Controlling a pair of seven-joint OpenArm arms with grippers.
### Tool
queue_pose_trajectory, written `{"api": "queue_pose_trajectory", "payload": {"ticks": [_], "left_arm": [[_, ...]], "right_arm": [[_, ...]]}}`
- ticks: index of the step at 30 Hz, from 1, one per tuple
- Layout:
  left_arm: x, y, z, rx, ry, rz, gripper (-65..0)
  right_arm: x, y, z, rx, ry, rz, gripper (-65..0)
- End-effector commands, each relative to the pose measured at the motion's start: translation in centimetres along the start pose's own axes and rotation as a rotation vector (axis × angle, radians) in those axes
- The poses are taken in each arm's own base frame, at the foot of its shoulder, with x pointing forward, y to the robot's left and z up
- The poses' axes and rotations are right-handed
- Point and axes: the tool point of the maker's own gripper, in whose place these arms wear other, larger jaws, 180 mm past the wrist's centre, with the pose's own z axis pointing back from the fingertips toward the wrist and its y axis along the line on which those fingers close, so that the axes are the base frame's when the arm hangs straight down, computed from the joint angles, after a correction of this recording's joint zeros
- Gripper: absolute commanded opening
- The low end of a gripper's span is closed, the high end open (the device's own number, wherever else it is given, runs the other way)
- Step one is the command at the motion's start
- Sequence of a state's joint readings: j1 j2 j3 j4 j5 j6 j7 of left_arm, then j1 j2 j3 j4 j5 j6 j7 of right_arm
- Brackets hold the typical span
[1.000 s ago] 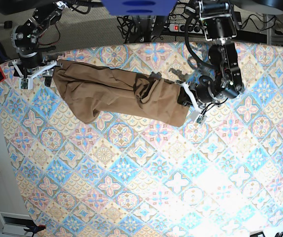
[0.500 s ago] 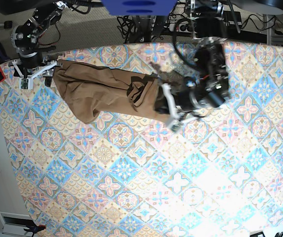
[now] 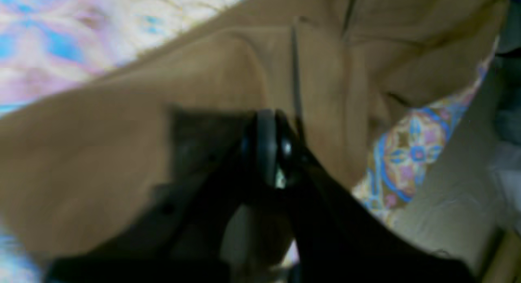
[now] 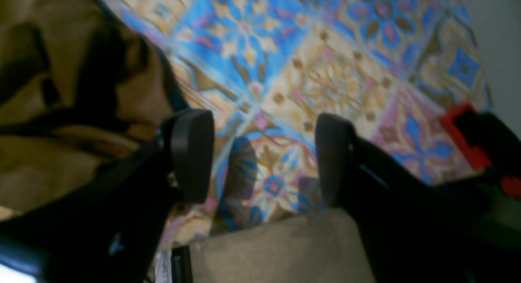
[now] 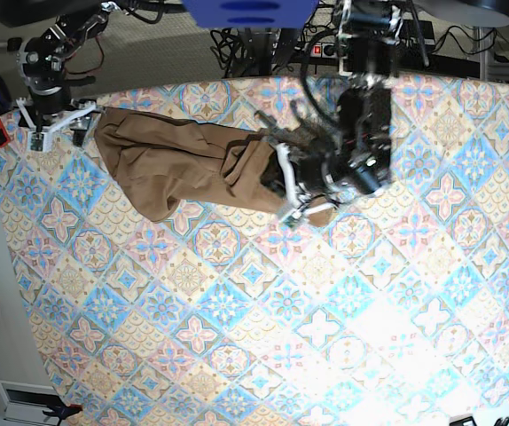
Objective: Layout the t-shirt on the table in an organized manner, then fold the t-shirt properly
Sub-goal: 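Lay the folded end on the strip middle and open the left gripper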
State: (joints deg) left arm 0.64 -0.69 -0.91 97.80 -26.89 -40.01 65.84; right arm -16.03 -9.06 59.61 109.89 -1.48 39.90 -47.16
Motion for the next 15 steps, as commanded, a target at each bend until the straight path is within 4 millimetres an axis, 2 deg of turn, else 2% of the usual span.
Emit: {"api": "queue_pose_trajectory", "payload": {"ticks": [1, 5, 12, 15], "left_arm": [[3.0, -0.4, 1.5, 0.011, -0.102, -0.053, -65.0], [5.2, -0.6, 5.2, 0.094, -0.176, -0.169, -65.0], [2.1, 4.1, 8.6, 0.240, -0.139, -0.089, -65.0], [1.1, 5.4, 9.7, 0.285, -0.132, -0.057, -65.0]], "right_arm": [[1.4, -0.6, 0.4, -0.014, -0.053, 0.003, -27.2], [1.5, -0.5, 0.3, -0.011, -0.056, 0.001, -27.2], [4.9, 1.7, 1.0, 0.131, -0.244, -0.158, -27.2], [4.1, 3.1, 1.1, 0.217, -0.189, -0.218, -27.2]]}}
